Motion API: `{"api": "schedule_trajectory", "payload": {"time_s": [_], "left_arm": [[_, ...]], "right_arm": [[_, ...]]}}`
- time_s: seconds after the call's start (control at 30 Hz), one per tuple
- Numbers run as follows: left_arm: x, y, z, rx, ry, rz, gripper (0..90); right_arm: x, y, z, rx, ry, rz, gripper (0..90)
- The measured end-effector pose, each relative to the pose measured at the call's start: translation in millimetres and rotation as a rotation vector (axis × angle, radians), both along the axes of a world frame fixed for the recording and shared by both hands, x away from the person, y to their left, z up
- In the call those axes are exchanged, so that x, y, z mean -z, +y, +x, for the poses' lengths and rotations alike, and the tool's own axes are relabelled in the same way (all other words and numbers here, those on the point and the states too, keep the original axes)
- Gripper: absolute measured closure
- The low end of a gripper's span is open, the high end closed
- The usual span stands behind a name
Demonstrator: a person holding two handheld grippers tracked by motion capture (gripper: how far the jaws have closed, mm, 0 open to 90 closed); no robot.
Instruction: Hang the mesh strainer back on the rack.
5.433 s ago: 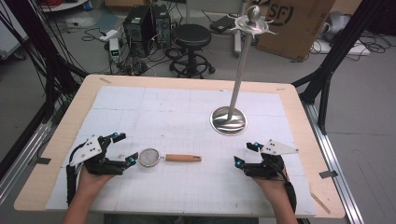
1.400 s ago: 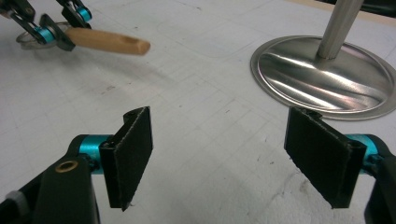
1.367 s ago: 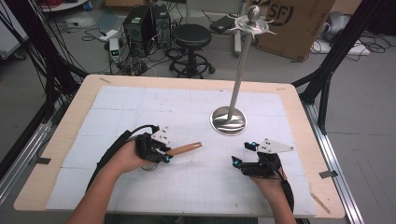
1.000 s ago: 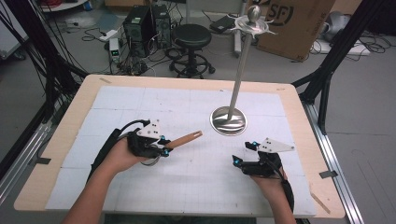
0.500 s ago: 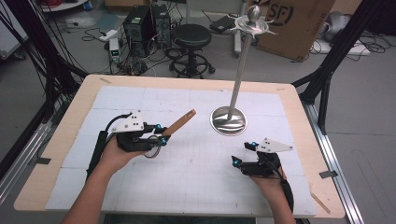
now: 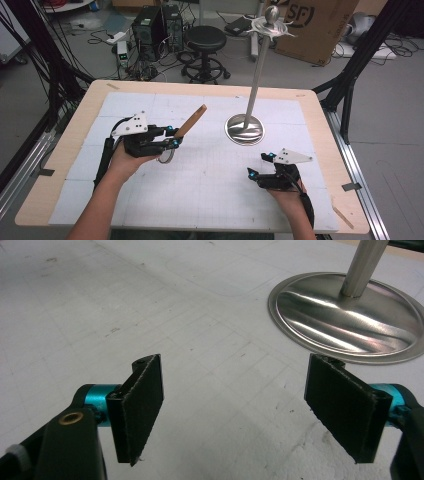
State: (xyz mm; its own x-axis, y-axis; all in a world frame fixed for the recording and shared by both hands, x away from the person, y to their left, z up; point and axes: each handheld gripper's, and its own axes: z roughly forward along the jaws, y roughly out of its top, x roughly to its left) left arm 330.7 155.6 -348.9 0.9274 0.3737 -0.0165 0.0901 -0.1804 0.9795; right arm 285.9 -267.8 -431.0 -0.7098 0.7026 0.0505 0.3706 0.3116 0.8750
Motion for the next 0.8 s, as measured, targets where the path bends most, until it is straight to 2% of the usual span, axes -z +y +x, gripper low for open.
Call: {"api": "schedule_trajectory", "payload": {"time_s": [0.1,0.17,0.33,0.63,0.8], "left_arm": [[-6.7,-4.3,1.1,0.023,-0.007,-0.046,68.9],[-12.4,-6.9,3.7,0.039,-0.010,-0.057,68.9],[-28.2,-17.4,10.4,0.045,-0.036,-0.049,68.9],[-58.3,-30.6,29.1,0.049,-0.068,-0.082,68.9],[-72.3,-38.8,40.3,0.037,-0.081,-0.067,68.9]], "right_arm": [[0.6,1.6,0.4,-0.006,-0.005,-0.011,22.8],[0.5,2.0,-0.1,-0.011,-0.003,-0.008,22.7],[0.3,3.0,-0.7,-0.020,-0.006,-0.001,22.7],[-0.3,3.5,-0.5,-0.030,-0.009,0.005,22.7],[-0.6,3.5,-1.5,-0.032,-0.005,0.003,22.7]]}}
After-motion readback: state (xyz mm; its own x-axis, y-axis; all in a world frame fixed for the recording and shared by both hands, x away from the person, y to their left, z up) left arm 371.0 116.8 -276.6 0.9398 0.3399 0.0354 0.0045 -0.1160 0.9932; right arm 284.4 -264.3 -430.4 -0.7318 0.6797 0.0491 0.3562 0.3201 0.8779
